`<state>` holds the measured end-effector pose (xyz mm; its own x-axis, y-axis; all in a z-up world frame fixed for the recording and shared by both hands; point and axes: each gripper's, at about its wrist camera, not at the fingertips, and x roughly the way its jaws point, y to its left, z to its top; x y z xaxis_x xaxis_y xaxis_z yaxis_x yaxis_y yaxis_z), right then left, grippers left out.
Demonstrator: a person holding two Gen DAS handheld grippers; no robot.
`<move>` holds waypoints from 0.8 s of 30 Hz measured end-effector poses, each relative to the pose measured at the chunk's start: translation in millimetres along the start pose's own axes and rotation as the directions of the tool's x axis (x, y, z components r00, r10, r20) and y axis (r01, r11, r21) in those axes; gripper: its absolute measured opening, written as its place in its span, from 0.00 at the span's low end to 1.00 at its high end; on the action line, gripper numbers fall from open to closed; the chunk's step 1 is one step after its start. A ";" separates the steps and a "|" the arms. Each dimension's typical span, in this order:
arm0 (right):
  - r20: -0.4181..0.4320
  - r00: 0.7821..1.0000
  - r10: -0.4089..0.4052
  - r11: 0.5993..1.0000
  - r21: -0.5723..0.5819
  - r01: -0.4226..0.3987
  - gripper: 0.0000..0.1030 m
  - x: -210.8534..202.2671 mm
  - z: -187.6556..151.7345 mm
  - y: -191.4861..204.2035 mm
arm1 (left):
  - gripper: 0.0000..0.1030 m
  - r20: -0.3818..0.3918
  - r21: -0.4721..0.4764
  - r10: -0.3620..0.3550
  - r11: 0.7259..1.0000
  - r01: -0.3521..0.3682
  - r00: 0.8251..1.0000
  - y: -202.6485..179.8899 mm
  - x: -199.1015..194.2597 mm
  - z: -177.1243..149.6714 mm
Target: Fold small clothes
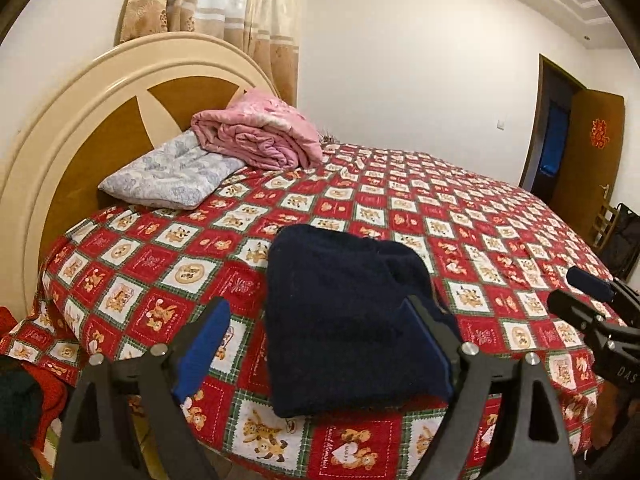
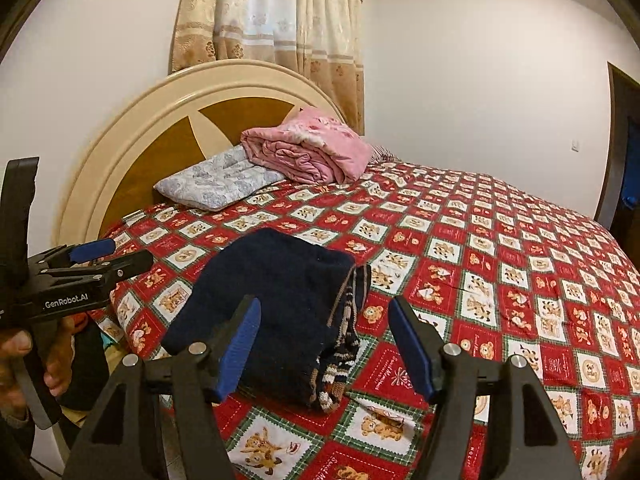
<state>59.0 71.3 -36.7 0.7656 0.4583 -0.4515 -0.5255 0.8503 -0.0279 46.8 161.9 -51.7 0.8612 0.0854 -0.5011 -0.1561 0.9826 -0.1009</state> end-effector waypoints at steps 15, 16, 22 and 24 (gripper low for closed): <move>0.036 0.999 -0.011 1.000 0.015 0.010 0.66 -13.9 0.5 -0.8 | 0.96 0.003 0.009 -0.013 1.000 0.013 1.000 -9.4 -6.8 -0.3; 0.038 0.999 -0.012 1.000 0.015 0.012 0.66 -14.9 0.6 -0.9 | 0.96 0.000 0.007 -0.010 1.000 0.010 1.000 -10.2 -6.9 -0.2; 0.061 0.998 -0.023 1.000 0.011 0.022 0.66 -21.1 2.1 -0.5 | 0.96 -0.002 0.015 -0.020 1.000 0.020 1.000 -15.5 -9.8 0.5; 0.067 0.997 -0.025 1.000 0.008 0.025 0.66 -22.6 2.4 0.0 | 0.96 0.003 0.017 -0.023 1.000 0.023 1.000 -16.8 -11.4 0.7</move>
<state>42.6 61.5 -24.4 0.8018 0.4533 -0.3895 -0.5036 0.8634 -0.0319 40.0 144.6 -43.7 0.8660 0.0633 -0.4960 -0.1283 0.9869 -0.0981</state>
